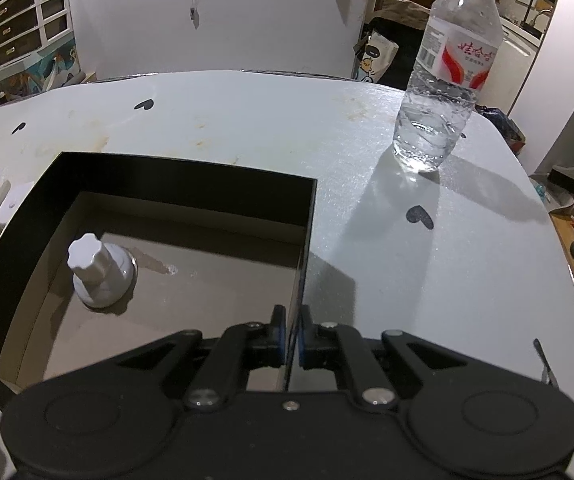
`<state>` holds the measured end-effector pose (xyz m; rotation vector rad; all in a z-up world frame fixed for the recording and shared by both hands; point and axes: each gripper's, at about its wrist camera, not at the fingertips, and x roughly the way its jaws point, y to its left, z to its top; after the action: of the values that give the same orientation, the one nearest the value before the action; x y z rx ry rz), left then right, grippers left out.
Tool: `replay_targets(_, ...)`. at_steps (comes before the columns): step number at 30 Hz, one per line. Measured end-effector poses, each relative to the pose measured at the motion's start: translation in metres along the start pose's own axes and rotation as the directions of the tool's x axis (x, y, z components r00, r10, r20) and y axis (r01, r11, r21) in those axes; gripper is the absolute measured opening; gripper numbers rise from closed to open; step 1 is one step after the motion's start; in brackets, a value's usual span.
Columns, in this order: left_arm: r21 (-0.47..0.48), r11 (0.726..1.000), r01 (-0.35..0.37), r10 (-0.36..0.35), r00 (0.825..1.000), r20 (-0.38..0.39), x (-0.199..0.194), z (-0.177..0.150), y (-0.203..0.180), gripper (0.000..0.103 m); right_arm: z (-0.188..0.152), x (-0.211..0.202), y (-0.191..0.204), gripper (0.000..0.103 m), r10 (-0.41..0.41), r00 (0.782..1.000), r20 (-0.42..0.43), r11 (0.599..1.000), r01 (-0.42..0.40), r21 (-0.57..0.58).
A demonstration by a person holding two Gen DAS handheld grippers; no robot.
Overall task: Organize rigid objects
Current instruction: 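Grasp the brown dowel with white block end using the left tool, then lower the dowel into the black box and open the left tool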
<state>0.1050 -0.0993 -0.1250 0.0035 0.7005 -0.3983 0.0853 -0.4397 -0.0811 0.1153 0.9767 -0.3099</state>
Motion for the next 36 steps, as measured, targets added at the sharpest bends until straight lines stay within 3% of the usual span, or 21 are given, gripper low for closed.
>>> replay_targets(4, 0.005, 0.998, -0.055, 0.054, 0.998, 0.022, 0.007, 0.000, -0.012, 0.096, -0.001, 0.001, -0.001, 0.006, 0.006, 1.000, 0.005, 1.000, -0.006, -0.006)
replay_targets(8, 0.045, 0.993, -0.109, 0.107, 0.993, 0.050, 0.009, -0.001, -0.017, 0.086, -0.001, 0.001, -0.002, 0.006, 0.019, 1.000, 0.010, 1.000, -0.019, -0.011)
replay_targets(14, 0.033, 0.994, -0.100, 0.099, 0.995, 0.027, 0.002, -0.001, -0.013, 0.086, -0.003, 0.000, -0.004, 0.007, 0.037, 0.999, 0.017, 0.999, -0.037, -0.006)
replay_targets(20, 0.026, 1.000, -0.014, 0.015, 1.000, -0.007, -0.018, 0.002, -0.013, 0.086, -0.003, -0.001, -0.003, 0.007, 0.030, 0.999, 0.018, 0.999, -0.030, -0.011)
replay_targets(25, 0.035, 0.996, 0.078, -0.079, 0.996, 0.039, -0.043, 0.021, -0.021, 0.086, -0.003, -0.001, -0.004, 0.007, 0.037, 0.999, 0.017, 0.999, -0.037, -0.008)
replay_targets(30, 0.098, 0.978, 0.187, -0.195, 0.978, 0.079, -0.058, 0.050, -0.043, 0.086, -0.002, -0.001, -0.005, 0.007, 0.043, 0.999, 0.016, 0.999, -0.043, -0.010)
replay_targets(36, 0.205, 0.935, 0.289, -0.307, 0.950, 0.060, -0.050, 0.078, -0.082, 0.086, -0.001, 0.001, -0.008, 0.007, 0.053, 0.999, 0.008, 0.999, -0.053, -0.007)
